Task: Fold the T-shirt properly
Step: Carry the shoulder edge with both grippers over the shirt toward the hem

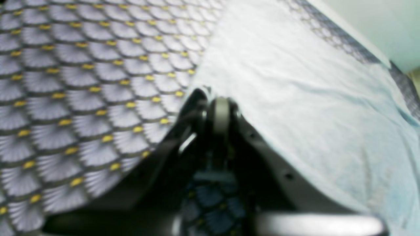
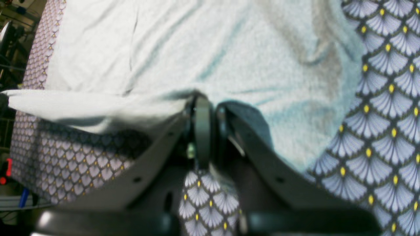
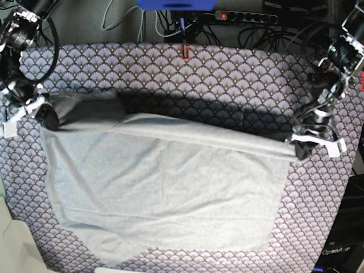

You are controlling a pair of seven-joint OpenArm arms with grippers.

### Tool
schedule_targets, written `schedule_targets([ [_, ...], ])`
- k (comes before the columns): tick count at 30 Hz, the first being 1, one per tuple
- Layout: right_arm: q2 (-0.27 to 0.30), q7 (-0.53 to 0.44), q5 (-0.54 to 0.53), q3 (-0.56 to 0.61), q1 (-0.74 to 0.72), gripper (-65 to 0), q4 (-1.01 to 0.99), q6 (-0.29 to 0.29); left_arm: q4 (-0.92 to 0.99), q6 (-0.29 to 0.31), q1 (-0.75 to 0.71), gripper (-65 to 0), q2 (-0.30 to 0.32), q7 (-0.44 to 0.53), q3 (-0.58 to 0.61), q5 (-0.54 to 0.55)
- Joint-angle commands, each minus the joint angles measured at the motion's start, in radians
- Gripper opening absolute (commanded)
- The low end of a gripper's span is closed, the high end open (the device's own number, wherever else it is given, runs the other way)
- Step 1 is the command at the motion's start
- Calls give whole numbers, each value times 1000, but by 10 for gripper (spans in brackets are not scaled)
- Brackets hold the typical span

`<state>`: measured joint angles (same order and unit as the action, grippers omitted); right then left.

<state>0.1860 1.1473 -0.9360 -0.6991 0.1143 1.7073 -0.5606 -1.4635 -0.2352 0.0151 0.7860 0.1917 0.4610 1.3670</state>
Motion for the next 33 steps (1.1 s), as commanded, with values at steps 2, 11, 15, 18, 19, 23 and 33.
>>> schedule_targets([
  [2, 20, -25, -22, 5, -17, -644, 13, 0, -6, 9, 33, -650, -23, -30, -51, -51],
  [11, 59, -26, -5, 48, -89, -644, -52, 0, 36, 13, 55, -650, -225, -311, -314, -318],
  [15, 60, -28, 41, 69, -138, -644, -92, 0, 37, 17, 69, -650, -297, -412, -422, -444],
  [18, 62, -28, 61, 74, -172, -643, -117, 0, 47, 17, 112, -650, -348, -452, -466, -542],
  [19, 62, -28, 74, 85, -184, -643, -125, 0, 59, 18, 125, -650, -357, -466, -476, -565],
  [23, 59, -30, 136, 114, -227, -643, -160, -3, 97, 18, 168, -650, -388, -501, -479, -616],
  [33, 82, -103, 168, 207, -308, -643, -270, -2, 226, 18, 242, -650, -417, -496, -476, -631],
])
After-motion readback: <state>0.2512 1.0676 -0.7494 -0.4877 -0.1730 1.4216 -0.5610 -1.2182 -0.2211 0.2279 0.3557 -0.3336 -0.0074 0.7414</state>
